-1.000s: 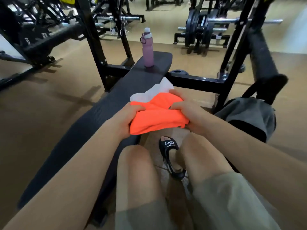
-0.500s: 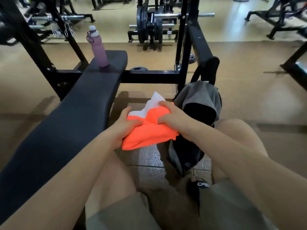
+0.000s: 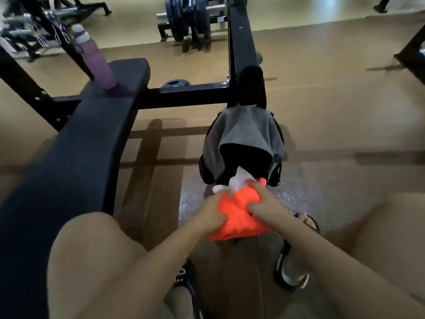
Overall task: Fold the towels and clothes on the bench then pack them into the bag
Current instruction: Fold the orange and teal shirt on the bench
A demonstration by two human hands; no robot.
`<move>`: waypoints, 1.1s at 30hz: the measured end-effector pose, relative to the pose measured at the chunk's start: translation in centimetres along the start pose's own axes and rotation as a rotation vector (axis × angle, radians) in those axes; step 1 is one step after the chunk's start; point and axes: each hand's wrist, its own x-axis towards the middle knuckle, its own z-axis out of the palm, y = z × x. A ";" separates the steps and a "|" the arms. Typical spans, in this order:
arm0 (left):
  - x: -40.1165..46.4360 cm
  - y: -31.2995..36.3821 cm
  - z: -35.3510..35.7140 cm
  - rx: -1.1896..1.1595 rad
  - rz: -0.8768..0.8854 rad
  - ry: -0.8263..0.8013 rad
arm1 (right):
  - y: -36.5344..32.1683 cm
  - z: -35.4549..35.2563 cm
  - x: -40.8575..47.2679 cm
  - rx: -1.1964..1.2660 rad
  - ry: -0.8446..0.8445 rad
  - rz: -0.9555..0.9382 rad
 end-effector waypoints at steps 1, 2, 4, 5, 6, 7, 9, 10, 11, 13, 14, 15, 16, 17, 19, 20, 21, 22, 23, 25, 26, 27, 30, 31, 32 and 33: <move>0.8 0.2 0.9 0.033 0.017 -0.009 | 0.2 -0.3 0.6 -0.073 -0.001 -0.028; 1.5 0.6 1.5 0.060 0.030 -0.018 | 0.3 -0.4 1.3 -0.135 0.008 -0.070; 2.8 1.5 2.1 0.062 0.056 0.013 | 0.1 -0.6 2.8 -0.201 0.032 -0.149; 3.6 1.8 2.1 0.071 0.073 0.046 | 0.0 -0.7 3.7 -0.215 0.052 -0.181; 4.6 1.9 1.8 0.078 0.112 0.093 | -0.2 -0.8 4.5 -0.222 0.072 -0.195; 5.6 2.0 1.4 0.095 0.152 0.143 | -0.4 -0.9 5.5 -0.194 0.090 -0.175; 8.3 1.4 0.5 0.127 0.186 0.178 | -0.4 -0.6 7.8 -0.088 0.115 -0.100; 9.7 0.8 0.1 0.160 0.207 0.183 | -0.1 -0.3 9.0 -0.083 0.106 -0.058; 10.9 0.0 -0.3 0.195 0.208 0.166 | 0.3 -0.1 10.0 -0.105 0.077 -0.012; 12.6 -1.4 -0.6 0.285 0.124 0.087 | 1.4 0.6 11.3 -0.151 0.038 0.088; 13.2 -2.2 -0.5 0.311 0.067 0.042 | 2.1 0.9 11.7 -0.152 0.033 0.137; 13.7 -3.0 -0.4 0.320 0.019 0.004 | 2.6 1.2 11.9 -0.140 0.030 0.181; 14.1 -3.8 -0.2 0.330 -0.010 -0.013 | 2.9 1.3 12.0 -0.117 0.040 0.212; 14.7 -4.7 0.1 0.312 -0.036 -0.027 | 3.3 1.5 12.1 -0.091 0.068 0.225; 14.4 -3.9 -0.2 0.286 -0.047 -0.052 | 3.5 1.9 12.1 -0.048 0.120 0.220; 14.3 -3.7 -0.2 0.288 -0.038 -0.065 | 3.6 2.1 12.0 -0.041 0.134 0.207; 14.2 -3.6 -0.4 0.311 -0.047 -0.070 | 3.7 2.3 11.9 -0.047 0.137 0.191; 14.0 -3.4 -0.6 0.331 -0.036 -0.058 | 3.9 2.5 11.7 -0.058 0.139 0.171; 13.9 -3.1 -0.7 0.337 0.025 -0.030 | 3.9 2.7 11.4 -0.069 0.151 0.146; 13.7 -2.9 -0.8 0.304 0.159 0.008 | 3.7 3.1 11.3 -0.050 0.218 0.062; 13.6 -3.1 -0.9 0.271 0.196 0.029 | 3.6 3.1 11.3 -0.034 0.259 0.013; 14.1 -4.0 -0.9 0.269 0.265 0.061 | 3.4 3.1 11.1 -0.035 0.288 -0.009; 14.3 -4.8 -0.5 0.335 0.344 0.043 | 3.9 3.0 10.6 -0.090 0.313 0.013; 14.2 -5.0 -0.4 0.391 0.318 0.007 | 4.1 3.0 10.3 -0.107 0.297 0.056; 14.0 -5.2 -0.2 0.447 0.260 -0.055 | 4.1 3.1 10.0 -0.117 0.269 0.103; 13.6 -5.3 -0.2 0.479 0.187 -0.123 | 4.0 3.3 9.7 -0.134 0.230 0.147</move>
